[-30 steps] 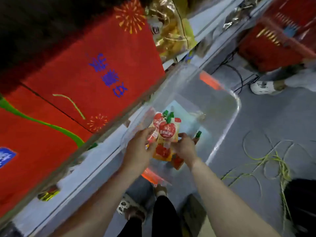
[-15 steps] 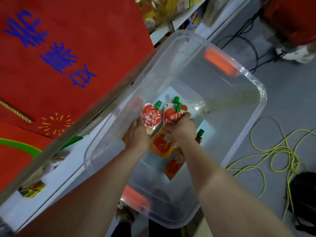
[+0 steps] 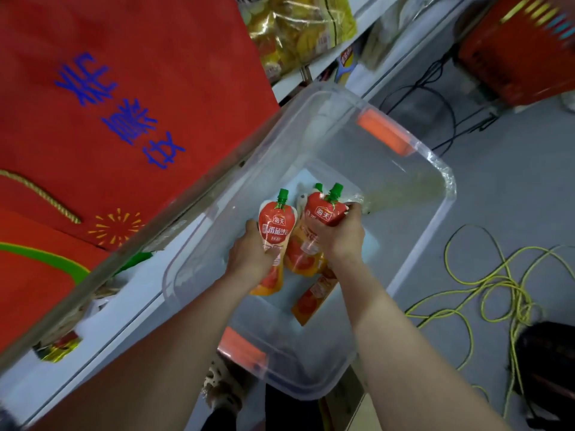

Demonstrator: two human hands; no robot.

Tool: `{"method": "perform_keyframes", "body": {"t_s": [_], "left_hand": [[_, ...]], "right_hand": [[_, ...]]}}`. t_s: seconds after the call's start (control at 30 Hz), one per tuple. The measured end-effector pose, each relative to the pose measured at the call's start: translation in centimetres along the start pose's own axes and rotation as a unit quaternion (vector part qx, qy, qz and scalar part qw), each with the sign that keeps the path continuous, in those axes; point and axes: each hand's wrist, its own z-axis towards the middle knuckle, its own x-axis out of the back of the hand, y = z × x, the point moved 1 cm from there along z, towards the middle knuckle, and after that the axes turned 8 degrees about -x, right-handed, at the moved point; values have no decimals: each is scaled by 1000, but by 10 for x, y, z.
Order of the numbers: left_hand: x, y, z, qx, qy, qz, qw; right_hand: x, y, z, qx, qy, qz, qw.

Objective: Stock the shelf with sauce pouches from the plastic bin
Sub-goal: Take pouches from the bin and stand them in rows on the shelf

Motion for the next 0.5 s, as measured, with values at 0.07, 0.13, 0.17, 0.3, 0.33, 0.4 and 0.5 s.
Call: {"method": "perform_keyframes", "body": {"t_s": [0.07,0.13,0.17,0.3,0.33,0.4,0.5], "left_hand": [[18,7,-18,-29,-6,-57,998],[39,14,-42,-59,4,-134,989],[51,19,-56,-70,11,-181,981],[104,27,-119,-110,39,-288,951],[120,27,-137,-124,49,-292,947],[151,27,-174,-150,79,-292,941],[199,25,-232,-182,116,-330,919]], "right_hand": [[14,-10,-20,40,-29,50,998],[27,-19,-42,66,-66,90,992],[35,-25,-54,74,-79,98,989],[63,-61,-118,128,-119,147,974],[68,-70,-138,148,-126,142,970],[77,-91,-180,205,-142,115,962],[85,-122,-246,284,-186,96,936]]}}
